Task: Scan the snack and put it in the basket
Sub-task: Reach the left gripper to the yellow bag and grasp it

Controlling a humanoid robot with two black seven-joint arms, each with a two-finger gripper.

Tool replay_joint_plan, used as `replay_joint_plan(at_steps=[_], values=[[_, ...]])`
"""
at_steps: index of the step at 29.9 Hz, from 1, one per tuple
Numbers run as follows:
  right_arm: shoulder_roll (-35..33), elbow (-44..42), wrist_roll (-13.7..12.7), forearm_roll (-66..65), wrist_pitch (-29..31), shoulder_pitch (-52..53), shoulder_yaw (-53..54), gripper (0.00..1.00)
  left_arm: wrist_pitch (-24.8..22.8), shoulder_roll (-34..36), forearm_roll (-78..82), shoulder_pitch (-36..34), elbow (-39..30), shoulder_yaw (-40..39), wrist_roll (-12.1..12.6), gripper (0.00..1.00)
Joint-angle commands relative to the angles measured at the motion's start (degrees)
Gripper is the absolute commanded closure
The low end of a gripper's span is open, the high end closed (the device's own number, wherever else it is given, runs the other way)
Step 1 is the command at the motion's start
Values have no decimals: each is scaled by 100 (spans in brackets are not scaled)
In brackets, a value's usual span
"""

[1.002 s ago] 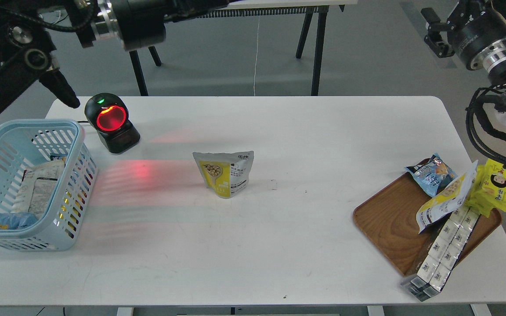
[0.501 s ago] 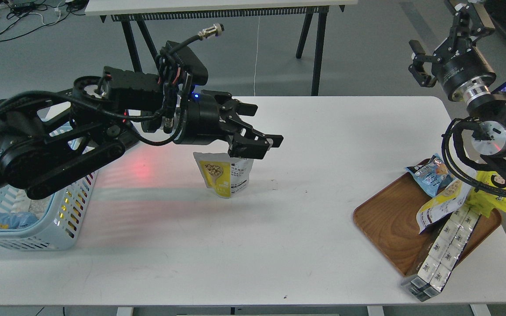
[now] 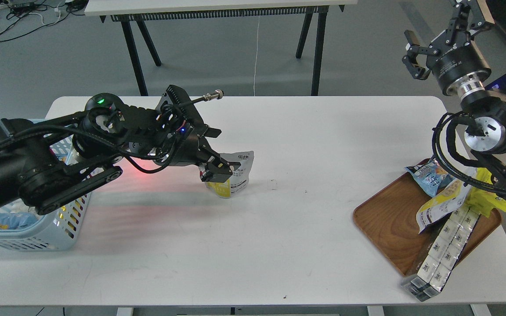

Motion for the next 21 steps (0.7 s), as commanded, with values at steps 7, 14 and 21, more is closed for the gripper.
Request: replay_joint_plan(at_steps=[7, 14, 21], values=[[12, -5, 0, 0, 38, -47, 6, 1, 29, 8, 0, 10, 36, 117, -248, 30], [65, -5, 0, 0, 47, -74, 6, 1, 91, -18, 0, 1, 53, 117, -257, 54], [65, -5, 0, 1, 47, -65, 15, 1, -6, -9, 0, 1, 246, 117, -266, 85]])
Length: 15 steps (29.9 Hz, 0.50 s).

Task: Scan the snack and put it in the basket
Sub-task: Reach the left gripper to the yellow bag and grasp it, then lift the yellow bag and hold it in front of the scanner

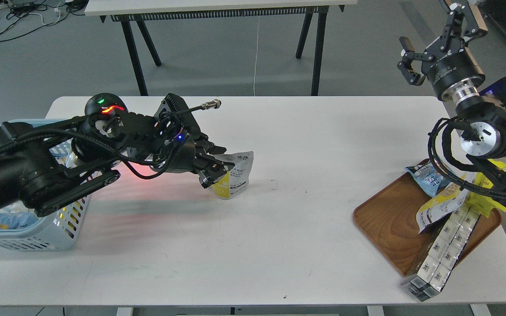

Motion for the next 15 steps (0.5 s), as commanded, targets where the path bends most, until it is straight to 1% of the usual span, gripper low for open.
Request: replay_joint_plan(at_steps=[1, 3, 5, 6, 8, 11, 13, 15], values=[[1, -13, 0, -3, -1, -6, 17, 1, -30, -13, 0, -3, 116, 0, -4, 87], [1, -4, 0, -3, -1, -6, 44, 1, -38, -13, 0, -11, 117, -8, -4, 91], [1, -4, 0, -3, -1, -6, 70, 1, -29, -4, 0, -20, 117, -8, -13, 98], [-7, -4, 0, -3, -1, -6, 70, 1, -38, -4, 0, -20, 117, -8, -5, 99], [-25, -4, 0, -3, -9, -6, 70, 1, -29, 39, 0, -20, 82, -26, 13, 100], [-60, -4, 0, -3, -1, -6, 70, 1, -21, 92, 0, -29, -32, -122, -31, 100], [-86, -4, 0, -3, -1, -6, 79, 1, -56, 346, 0, -29, -208, -280, -48, 100], [-87, -4, 0, 14, 8, -6, 88, 1, -73, 610, 0, -11, -392, -456, -118, 100]])
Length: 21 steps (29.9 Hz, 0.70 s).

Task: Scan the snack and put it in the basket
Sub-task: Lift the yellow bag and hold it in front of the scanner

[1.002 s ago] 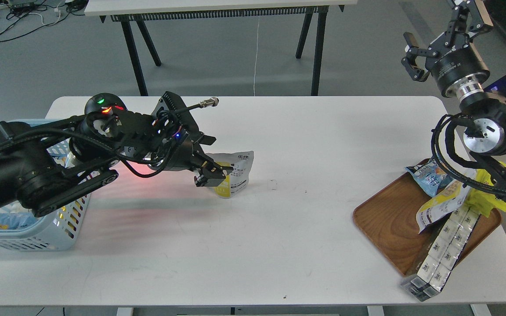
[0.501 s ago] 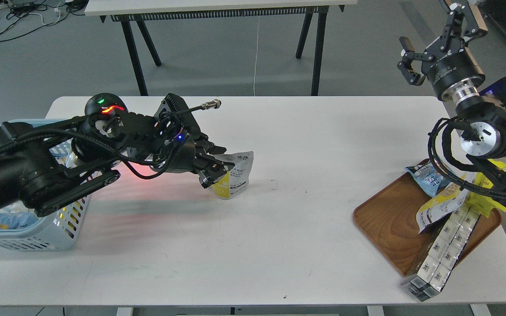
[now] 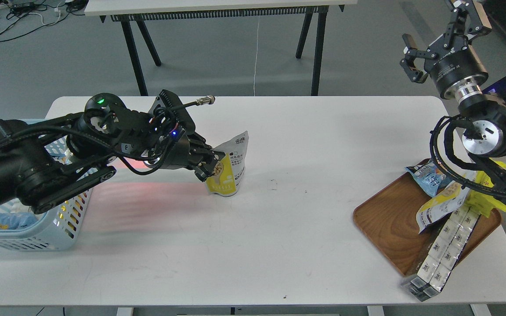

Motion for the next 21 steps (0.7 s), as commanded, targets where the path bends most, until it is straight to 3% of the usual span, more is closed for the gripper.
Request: replay_joint_plan(at_steps=[1, 12, 21], values=[[-21, 0, 0, 18, 34, 0, 20, 1, -34, 463, 0, 23, -327, -272, -111, 100], [136, -123, 0, 71, 921, -589, 1197, 1, -25, 1992, -230, 14, -934, -308, -164, 100], [541, -431, 0, 71, 1344, -941, 1761, 1, -34, 2389, -512, -3, -960, -492, -366, 100]])
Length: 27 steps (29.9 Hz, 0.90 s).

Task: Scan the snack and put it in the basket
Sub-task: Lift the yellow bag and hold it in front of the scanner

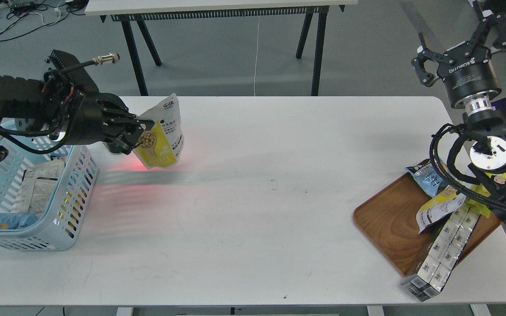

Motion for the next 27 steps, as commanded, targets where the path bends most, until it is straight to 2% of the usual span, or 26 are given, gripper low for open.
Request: replay_joint_plan(at_steps=[1, 27], values=[[72, -30, -1, -1, 28, -31, 31, 1, -20, 56, -22, -9, 0, -117, -35, 100], [90, 22, -1, -1, 19, -31, 31, 1, -25, 13, -22, -44, 334, -206, 18, 100]])
